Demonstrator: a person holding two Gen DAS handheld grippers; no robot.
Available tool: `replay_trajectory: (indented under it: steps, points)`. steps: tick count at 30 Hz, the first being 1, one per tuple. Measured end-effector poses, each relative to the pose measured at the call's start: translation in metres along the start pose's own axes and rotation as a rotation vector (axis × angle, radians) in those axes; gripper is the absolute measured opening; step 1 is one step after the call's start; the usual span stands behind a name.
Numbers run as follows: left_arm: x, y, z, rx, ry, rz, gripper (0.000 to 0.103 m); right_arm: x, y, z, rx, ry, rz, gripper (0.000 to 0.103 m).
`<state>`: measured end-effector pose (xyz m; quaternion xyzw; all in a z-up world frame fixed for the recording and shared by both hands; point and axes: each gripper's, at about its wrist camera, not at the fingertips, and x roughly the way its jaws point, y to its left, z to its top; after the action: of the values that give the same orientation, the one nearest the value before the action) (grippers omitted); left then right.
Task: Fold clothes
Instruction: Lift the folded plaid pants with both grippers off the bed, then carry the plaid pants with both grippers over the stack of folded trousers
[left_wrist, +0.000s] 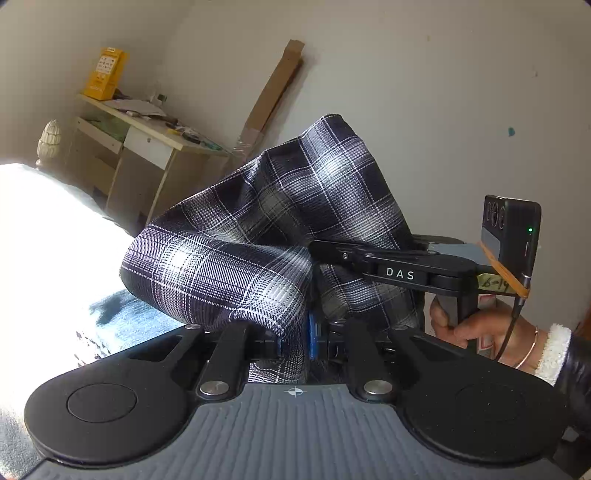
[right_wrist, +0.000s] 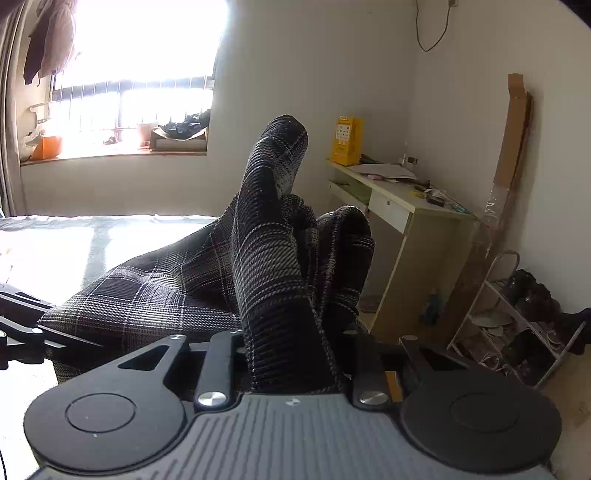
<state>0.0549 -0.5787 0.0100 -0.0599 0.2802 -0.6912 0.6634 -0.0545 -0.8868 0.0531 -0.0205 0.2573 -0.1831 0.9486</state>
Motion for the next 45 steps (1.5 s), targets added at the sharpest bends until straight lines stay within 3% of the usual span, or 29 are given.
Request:
replay_trajectory:
  steps: [11, 24, 25, 29, 32, 35, 36, 38, 41, 45]
  points:
    - [0.01, 0.035, 0.003, -0.034, -0.002, 0.017, 0.011, 0.044, -0.007, -0.003, 0.019, 0.015, 0.053, 0.028]
    - [0.041, 0.084, 0.006, -0.113, 0.048, 0.116, 0.011, 0.134, -0.002, -0.029, 0.047, 0.13, 0.104, 0.029]
    - [0.043, 0.086, 0.006, -0.117, 0.052, 0.119, 0.011, 0.138, -0.002, -0.033, 0.06, 0.144, 0.094, 0.033]
    - [0.045, 0.089, 0.007, -0.127, 0.061, 0.113, 0.012, 0.149, -0.008, -0.041, 0.147, 0.181, 0.058, 0.065]
    - [0.04, 0.091, 0.006, -0.163, 0.061, 0.096, 0.012, 0.132, -0.03, -0.034, 0.254, 0.174, 0.026, 0.076]
    - [0.036, 0.096, 0.005, -0.202, 0.054, 0.08, 0.014, 0.089, -0.043, -0.03, 0.325, 0.1, -0.019, 0.076]
    - [0.035, 0.098, 0.005, -0.215, 0.052, 0.075, 0.014, 0.072, -0.041, -0.03, 0.332, 0.055, 0.002, 0.076]
    - [0.034, 0.101, 0.005, -0.24, 0.05, 0.064, 0.014, 0.033, -0.014, -0.035, 0.255, -0.014, 0.04, 0.077]
    - [0.033, 0.105, 0.005, -0.283, 0.048, 0.051, 0.015, -0.004, 0.052, -0.053, 0.039, -0.049, 0.041, 0.081]
    - [0.032, 0.104, 0.006, -0.303, 0.051, 0.053, 0.015, -0.005, 0.132, -0.083, -0.232, -0.072, -0.029, 0.083]
